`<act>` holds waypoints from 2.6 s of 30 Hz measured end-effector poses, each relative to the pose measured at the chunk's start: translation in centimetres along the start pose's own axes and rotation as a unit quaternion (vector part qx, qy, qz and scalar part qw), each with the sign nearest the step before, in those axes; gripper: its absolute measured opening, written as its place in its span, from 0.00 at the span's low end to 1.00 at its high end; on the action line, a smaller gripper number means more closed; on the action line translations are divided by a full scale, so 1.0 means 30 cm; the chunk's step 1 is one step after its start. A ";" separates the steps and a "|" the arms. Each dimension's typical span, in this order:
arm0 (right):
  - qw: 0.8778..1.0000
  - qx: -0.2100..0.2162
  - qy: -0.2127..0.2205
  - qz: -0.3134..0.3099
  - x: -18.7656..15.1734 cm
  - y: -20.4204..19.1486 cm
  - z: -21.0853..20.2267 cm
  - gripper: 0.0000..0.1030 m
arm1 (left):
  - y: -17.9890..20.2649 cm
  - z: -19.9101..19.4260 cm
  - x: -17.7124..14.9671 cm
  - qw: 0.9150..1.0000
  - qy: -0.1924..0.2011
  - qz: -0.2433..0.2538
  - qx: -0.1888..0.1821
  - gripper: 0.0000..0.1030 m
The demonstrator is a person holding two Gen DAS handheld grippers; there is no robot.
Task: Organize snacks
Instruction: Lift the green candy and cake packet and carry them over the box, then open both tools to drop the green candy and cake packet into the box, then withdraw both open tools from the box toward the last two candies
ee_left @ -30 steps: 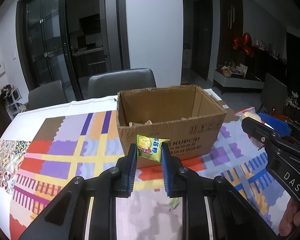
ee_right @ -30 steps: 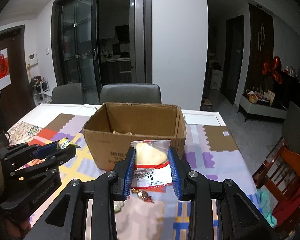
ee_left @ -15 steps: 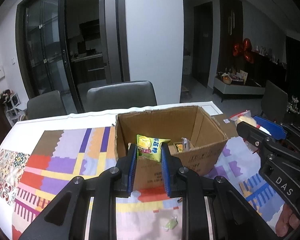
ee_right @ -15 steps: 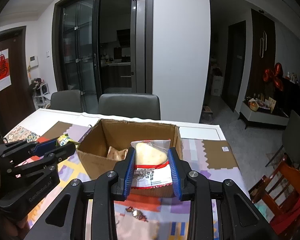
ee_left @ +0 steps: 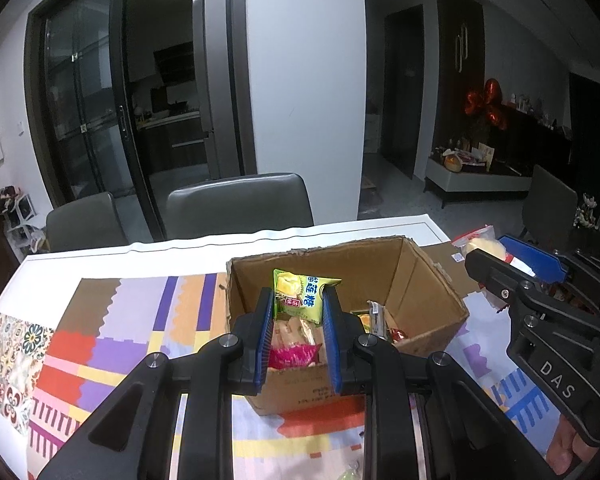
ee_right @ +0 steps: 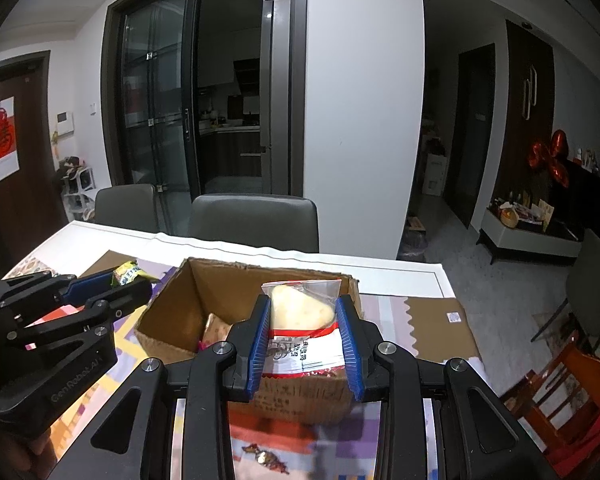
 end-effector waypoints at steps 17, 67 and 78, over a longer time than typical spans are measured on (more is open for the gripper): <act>1.000 -0.005 -0.015 -0.004 0.064 -0.008 0.154 0.33 | -0.020 0.122 0.038 1.000 -0.010 0.006 0.005 0.24; 0.999 -0.037 -0.001 0.007 -0.005 0.063 0.079 0.82 | -0.080 0.017 -0.094 0.996 -0.015 -0.047 0.076 0.90; 0.999 -0.040 0.001 0.000 -0.024 0.082 0.043 0.82 | -0.060 -0.011 -0.143 0.995 -0.023 -0.062 0.080 0.90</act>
Point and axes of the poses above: each gripper's, at about its wrist camera, not at the fingertips, and z roughly the way its jaws point, y to its right, x to its top, the point moved 8 cm from there along z, roughly the way its jaws point, and after that the axes turned 8 degrees about z, right-handed, at the moved point
